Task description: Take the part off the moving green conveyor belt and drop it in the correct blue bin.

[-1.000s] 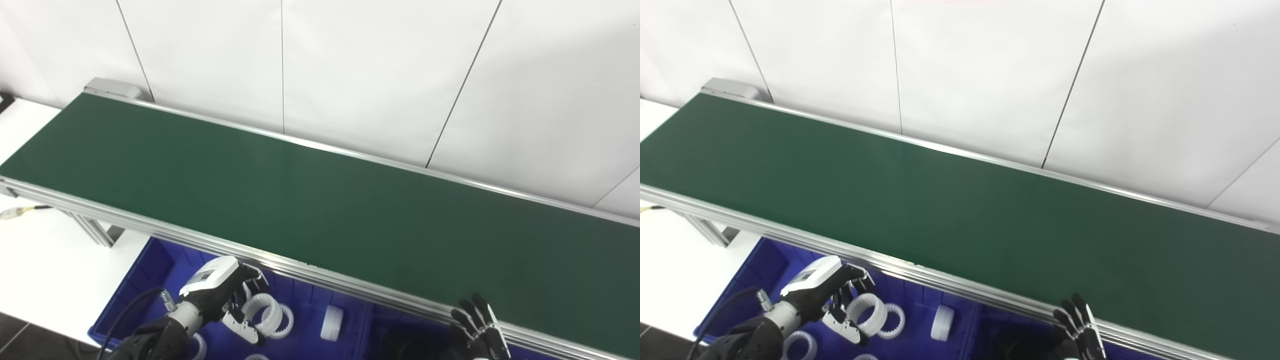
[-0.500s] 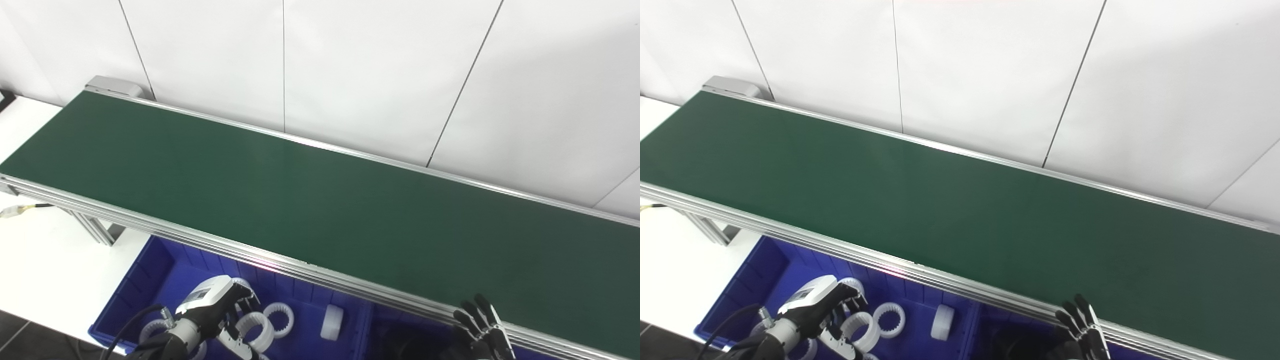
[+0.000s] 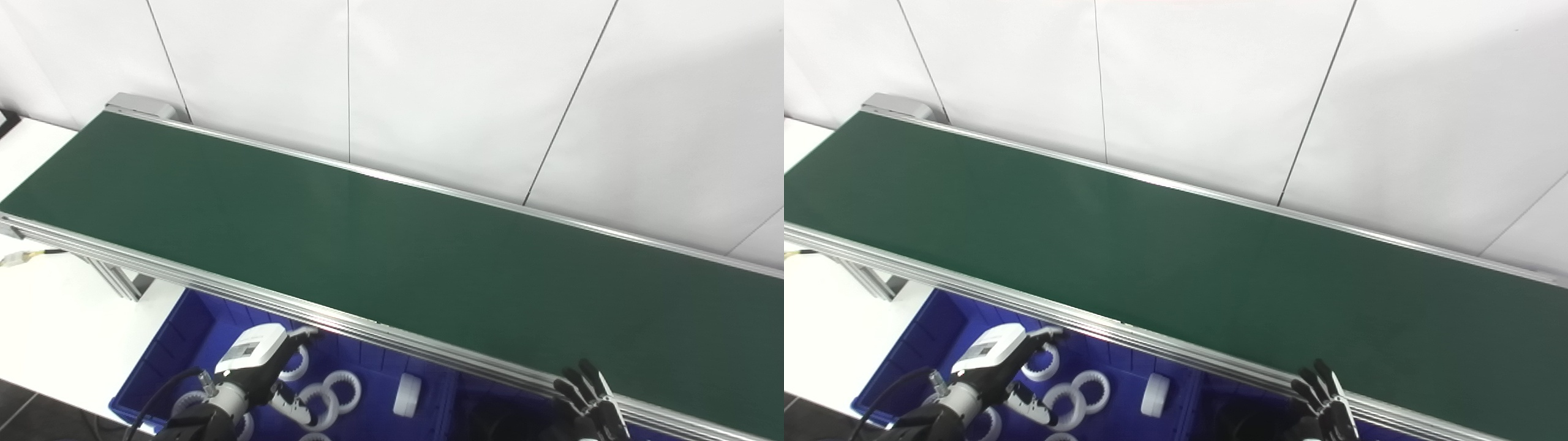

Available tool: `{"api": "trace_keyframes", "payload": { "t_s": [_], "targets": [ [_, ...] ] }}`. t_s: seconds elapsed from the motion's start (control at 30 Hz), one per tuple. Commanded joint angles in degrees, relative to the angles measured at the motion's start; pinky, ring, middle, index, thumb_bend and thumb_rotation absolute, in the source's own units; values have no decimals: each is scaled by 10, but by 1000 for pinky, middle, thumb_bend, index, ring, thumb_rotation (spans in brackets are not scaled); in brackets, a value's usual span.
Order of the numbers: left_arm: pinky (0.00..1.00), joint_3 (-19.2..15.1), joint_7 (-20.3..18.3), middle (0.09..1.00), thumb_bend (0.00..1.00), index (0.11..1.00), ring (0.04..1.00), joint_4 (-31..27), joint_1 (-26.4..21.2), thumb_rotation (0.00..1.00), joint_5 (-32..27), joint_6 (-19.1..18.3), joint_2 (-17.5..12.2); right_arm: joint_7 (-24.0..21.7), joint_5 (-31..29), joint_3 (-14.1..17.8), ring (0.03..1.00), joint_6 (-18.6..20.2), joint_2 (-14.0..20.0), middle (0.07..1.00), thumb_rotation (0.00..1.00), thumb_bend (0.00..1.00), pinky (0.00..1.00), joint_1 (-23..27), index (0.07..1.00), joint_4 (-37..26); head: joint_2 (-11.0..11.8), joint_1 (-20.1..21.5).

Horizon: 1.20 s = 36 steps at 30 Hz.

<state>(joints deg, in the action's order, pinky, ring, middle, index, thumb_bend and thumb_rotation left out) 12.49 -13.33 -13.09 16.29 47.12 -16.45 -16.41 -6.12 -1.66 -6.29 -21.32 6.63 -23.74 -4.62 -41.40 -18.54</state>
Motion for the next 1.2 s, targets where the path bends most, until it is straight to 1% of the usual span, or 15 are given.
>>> {"api": "trace_keyframes", "payload": {
  "t_s": [0.0,0.13,0.23,0.3,0.33,0.4,0.43,0.5,0.53,0.6,0.77,0.93,1.0,1.13,1.17],
  "targets": [
    [748,-5,0,937,790,905,879,-29,-1,0,-1,-10,-4,-1,1,2,844,-5,-3,882,783,504,773,2,937,-12,0,-1],
    [748,-2,-6,926,781,898,874,-40,-3,0,5,-15,-6,0,6,2,847,-6,-3,885,800,516,774,2,939,-11,2,3],
    [712,-13,1,903,713,878,849,-53,2,28,-21,-2,0,1,10,1,845,-9,-5,881,798,504,768,1,937,-10,5,8],
    [661,-25,19,878,645,860,827,-68,8,148,-65,28,7,1,9,1,845,-8,-6,880,794,506,769,1,937,-9,7,12],
    [657,-28,24,877,641,858,825,-76,11,161,-80,40,9,0,9,0,845,-8,-6,880,793,507,769,1,937,-9,8,15],
    [632,-33,37,860,626,853,798,-89,14,326,-109,68,14,1,10,0,843,-7,-8,879,792,518,768,0,936,-8,10,20],
    [611,-36,44,848,627,843,775,-93,15,419,-129,86,18,1,11,-1,842,-8,-10,880,792,522,768,0,936,-7,11,28],
    [595,-37,56,833,632,829,752,-98,14,487,-163,120,28,1,12,-3,842,-8,-12,880,789,519,767,1,936,-7,14,39],
    [580,-36,61,796,675,803,714,-100,13,575,-175,134,33,0,13,-5,844,-8,-13,882,785,508,770,1,936,-7,14,41],
    [576,-25,64,773,709,787,698,-105,12,620,-199,162,46,-1,12,-7,843,-11,-15,881,764,491,767,2,933,-5,17,54],
    [589,16,44,759,724,770,688,-95,8,535,-279,204,82,0,17,-13,824,-12,-21,871,725,509,741,2,917,-1,23,92],
    [633,52,25,792,747,792,714,-80,10,530,-340,200,110,4,35,-20,811,-12,-29,859,723,512,721,0,905,-5,24,116],
    [649,60,20,804,752,802,727,-72,11,530,-363,202,118,5,39,-23,811,-11,-33,858,716,515,723,-2,903,-8,24,131],
    [653,65,16,818,751,830,751,-33,9,541,-408,230,132,8,46,-31,812,-6,-42,855,659,519,725,-6,894,-14,20,191],
    [666,64,14,831,736,839,759,-23,8,549,-420,235,135,9,49,-33,811,-5,-44,855,645,529,724,-7,892,-15,20,191]
  ]
}}
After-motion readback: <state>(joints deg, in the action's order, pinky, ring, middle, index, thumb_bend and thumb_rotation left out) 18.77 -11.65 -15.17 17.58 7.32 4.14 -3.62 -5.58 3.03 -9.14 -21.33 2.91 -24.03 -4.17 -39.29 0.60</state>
